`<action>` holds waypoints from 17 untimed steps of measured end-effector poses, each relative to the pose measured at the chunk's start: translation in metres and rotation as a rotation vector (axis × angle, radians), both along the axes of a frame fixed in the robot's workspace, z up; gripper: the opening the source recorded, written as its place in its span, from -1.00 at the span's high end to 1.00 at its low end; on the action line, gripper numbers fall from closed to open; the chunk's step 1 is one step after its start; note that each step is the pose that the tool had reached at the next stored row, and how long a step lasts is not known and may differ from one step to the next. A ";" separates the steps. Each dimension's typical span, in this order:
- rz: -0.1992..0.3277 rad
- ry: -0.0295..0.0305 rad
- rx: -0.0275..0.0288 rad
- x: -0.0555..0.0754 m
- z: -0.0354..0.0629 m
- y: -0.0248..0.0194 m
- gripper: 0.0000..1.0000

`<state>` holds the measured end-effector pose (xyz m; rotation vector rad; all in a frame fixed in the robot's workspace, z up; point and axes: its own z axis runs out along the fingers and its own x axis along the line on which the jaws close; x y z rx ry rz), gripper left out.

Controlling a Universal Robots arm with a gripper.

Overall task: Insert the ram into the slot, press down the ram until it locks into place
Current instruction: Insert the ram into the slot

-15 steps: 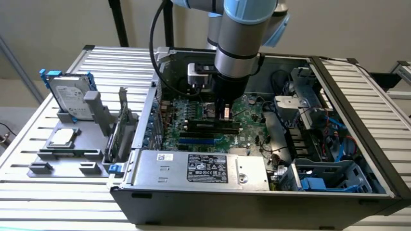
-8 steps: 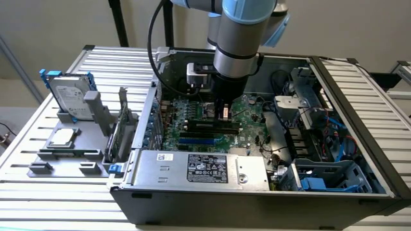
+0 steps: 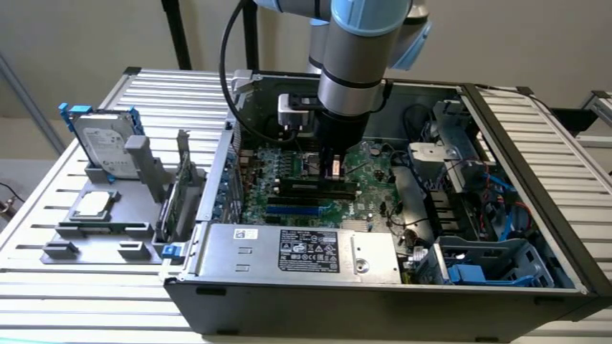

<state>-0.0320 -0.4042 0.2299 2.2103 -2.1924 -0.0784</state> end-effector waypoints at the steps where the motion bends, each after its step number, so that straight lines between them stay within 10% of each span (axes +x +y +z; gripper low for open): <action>1: 0.000 0.0000 0.0000 0.000 0.0000 0.0000 0.73; 17: 0.000 -0.0110 0.0000 -0.001 -0.0008 0.0008 0.73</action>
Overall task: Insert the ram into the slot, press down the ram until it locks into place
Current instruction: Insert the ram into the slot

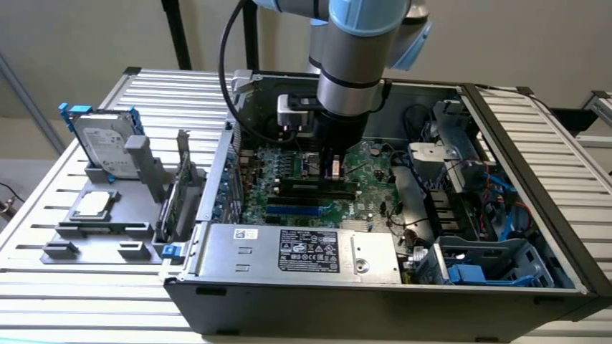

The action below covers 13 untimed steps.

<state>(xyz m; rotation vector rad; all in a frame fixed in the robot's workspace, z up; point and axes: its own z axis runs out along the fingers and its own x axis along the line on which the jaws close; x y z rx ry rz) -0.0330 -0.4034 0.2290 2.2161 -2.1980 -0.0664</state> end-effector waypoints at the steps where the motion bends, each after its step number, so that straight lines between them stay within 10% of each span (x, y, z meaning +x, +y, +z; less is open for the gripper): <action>1: 0.000 -0.0004 0.0000 0.000 -0.0001 0.0000 0.73; 13: 0.000 -0.0007 -0.0001 -0.001 -0.0016 0.0012 0.73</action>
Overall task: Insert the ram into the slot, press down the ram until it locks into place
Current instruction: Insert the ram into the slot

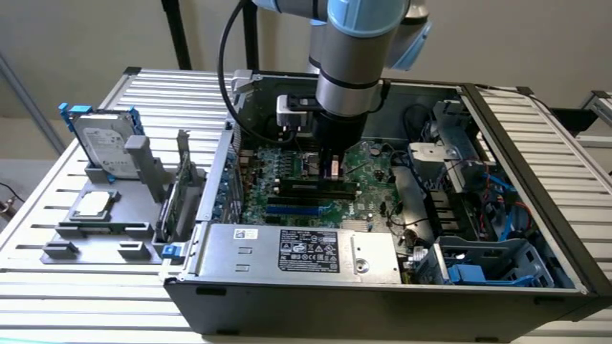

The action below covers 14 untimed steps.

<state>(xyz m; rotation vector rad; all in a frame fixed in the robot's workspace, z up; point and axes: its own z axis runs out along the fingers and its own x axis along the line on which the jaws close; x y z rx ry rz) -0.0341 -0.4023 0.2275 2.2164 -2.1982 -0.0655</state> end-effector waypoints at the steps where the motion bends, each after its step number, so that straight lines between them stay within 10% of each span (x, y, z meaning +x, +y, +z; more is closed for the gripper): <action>1: 0.000 -0.0001 0.0000 0.000 -0.0002 0.0000 0.73; 14: 0.000 -0.0002 0.0001 -0.001 -0.0030 0.0013 0.73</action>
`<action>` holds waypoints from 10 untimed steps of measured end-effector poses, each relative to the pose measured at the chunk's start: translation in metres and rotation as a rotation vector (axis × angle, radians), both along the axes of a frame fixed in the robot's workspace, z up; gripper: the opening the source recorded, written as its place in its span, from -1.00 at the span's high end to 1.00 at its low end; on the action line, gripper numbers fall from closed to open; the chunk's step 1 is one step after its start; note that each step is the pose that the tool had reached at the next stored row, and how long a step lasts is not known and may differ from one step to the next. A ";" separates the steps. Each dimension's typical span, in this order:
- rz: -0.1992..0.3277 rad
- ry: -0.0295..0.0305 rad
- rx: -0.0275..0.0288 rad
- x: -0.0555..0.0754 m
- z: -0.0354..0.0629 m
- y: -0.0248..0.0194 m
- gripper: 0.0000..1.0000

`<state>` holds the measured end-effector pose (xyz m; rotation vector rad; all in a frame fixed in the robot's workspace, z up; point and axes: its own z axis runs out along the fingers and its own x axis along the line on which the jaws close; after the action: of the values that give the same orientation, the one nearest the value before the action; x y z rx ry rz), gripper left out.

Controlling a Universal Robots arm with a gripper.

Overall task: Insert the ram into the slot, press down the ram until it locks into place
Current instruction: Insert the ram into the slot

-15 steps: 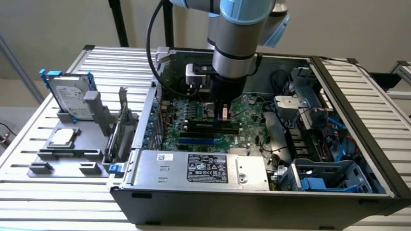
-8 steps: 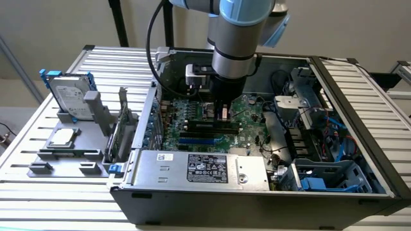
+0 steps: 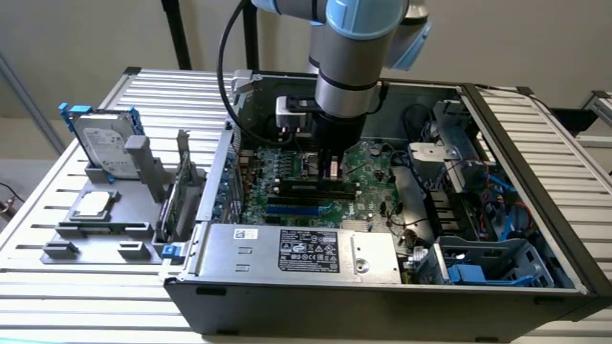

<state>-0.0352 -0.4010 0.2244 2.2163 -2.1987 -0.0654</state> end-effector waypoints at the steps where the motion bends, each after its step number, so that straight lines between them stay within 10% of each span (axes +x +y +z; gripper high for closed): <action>1: 0.000 0.0000 0.0000 0.000 -0.0002 0.0001 0.73; 10: 0.000 0.0001 0.0000 0.000 -0.0030 0.0007 0.73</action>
<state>-0.0353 -0.4003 0.2215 2.2162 -2.1987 -0.0654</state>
